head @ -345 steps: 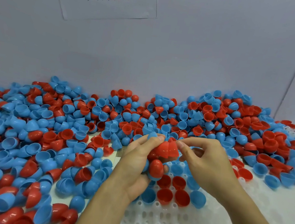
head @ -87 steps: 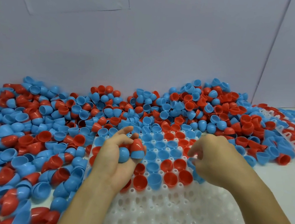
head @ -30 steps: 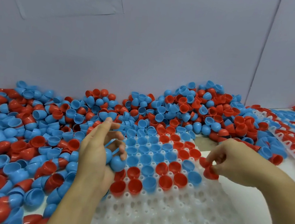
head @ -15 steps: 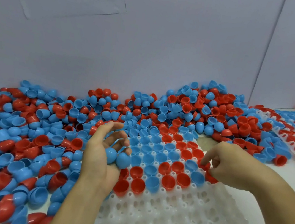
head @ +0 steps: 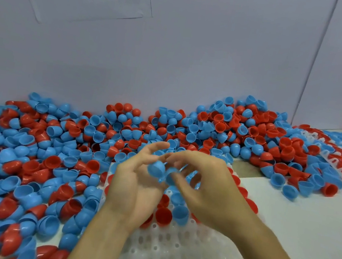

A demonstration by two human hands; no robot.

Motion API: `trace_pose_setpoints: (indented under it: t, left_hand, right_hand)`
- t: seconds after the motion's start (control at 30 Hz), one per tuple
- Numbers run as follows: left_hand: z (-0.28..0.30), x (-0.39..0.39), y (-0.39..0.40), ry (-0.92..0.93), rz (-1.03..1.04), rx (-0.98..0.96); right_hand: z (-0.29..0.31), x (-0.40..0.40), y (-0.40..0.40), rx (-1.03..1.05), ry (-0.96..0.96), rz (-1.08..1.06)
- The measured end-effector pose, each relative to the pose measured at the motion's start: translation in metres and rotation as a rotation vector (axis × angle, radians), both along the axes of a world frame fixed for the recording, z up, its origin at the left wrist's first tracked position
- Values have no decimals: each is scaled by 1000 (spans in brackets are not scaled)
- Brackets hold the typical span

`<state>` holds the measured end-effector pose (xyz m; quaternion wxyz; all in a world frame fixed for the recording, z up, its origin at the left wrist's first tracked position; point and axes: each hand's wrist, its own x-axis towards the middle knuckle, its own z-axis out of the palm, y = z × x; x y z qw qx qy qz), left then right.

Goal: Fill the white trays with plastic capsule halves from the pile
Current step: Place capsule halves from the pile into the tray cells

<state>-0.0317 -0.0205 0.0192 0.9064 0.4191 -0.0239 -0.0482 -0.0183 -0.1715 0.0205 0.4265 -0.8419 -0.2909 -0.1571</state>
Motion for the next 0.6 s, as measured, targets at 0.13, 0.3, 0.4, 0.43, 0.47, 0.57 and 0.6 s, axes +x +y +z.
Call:
trace_pose_setpoints:
  t: [0.13,0.3,0.4,0.43,0.47,0.57,0.6]
  left_hand:
    - [-2,1,-3,-88,-11,127]
    - [-5,3,-8,-158,102,300]
    - [-6,6,-8,-161,154,357]
    - [-7,7,-7,-160,161,378]
    - [-7,7,-6,-157,167,390]
    - [-9,9,-5,-136,179,413]
    - [-8,8,-5,-132,176,432]
  right_hand:
    - [1,5,-5,199,68,-136]
    - [2,6,-6,375,244,-192]
    - [4,3,-5,349,210,-159]
    - [3,2,-4,290,140,-164]
    - [3,2,-3,218,64,-168]
    - [1,2,-1,58,-89,-176]
    - [1,2,-1,42,-103,-177]
